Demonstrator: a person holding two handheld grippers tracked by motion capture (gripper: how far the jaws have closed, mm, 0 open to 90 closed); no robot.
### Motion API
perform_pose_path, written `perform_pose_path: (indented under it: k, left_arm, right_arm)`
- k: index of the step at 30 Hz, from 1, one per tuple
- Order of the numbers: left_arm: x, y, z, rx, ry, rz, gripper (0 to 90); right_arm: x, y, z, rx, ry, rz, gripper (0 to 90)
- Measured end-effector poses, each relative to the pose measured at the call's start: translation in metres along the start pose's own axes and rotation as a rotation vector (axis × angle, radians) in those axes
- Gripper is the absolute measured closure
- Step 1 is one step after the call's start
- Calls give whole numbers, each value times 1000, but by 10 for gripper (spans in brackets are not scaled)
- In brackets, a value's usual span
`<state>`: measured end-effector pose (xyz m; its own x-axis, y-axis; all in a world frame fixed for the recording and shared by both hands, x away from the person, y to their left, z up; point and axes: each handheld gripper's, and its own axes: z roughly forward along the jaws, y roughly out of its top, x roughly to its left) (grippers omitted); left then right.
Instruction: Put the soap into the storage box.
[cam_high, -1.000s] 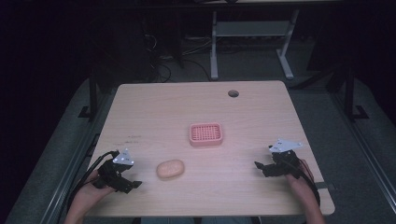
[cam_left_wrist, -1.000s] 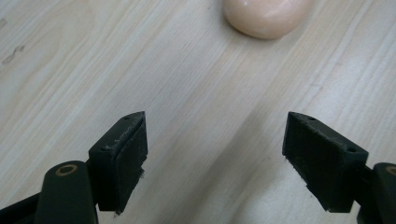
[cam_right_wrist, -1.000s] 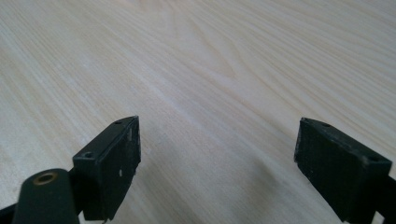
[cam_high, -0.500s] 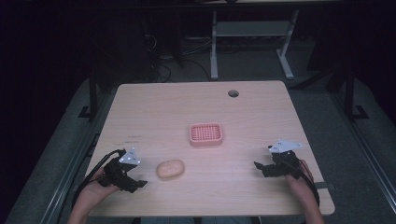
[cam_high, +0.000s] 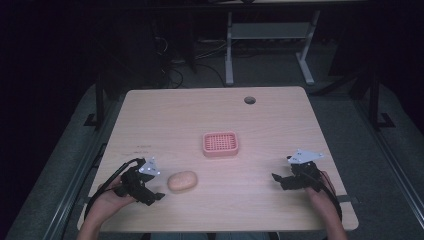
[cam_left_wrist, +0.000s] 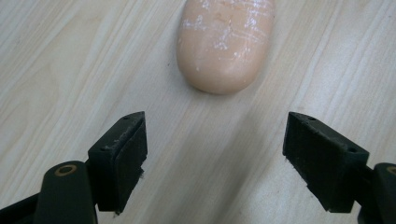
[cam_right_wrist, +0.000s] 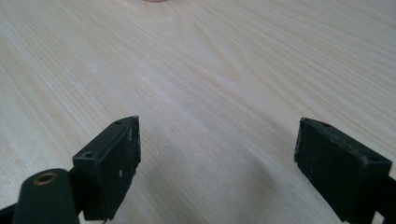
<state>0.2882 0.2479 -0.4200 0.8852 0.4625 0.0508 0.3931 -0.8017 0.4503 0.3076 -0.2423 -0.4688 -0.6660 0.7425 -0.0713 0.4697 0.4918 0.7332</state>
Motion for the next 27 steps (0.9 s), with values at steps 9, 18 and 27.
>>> perform_pose_path:
  k: [9, 18, 27]
  left_arm:
    - [-2, 7, 1, 10, -5, 15, 220]
    - [-3, 18, 5, 21, -12, 41, 220]
    - [-4, 29, 8, 36, -22, 59, 220]
  right_arm:
    - [1, 1, 1, -1, 2, 1, 139]
    - [1, 0, 1, 1, 6, -5, 139]
    - [1, 1, 1, 1, 10, -10, 139]
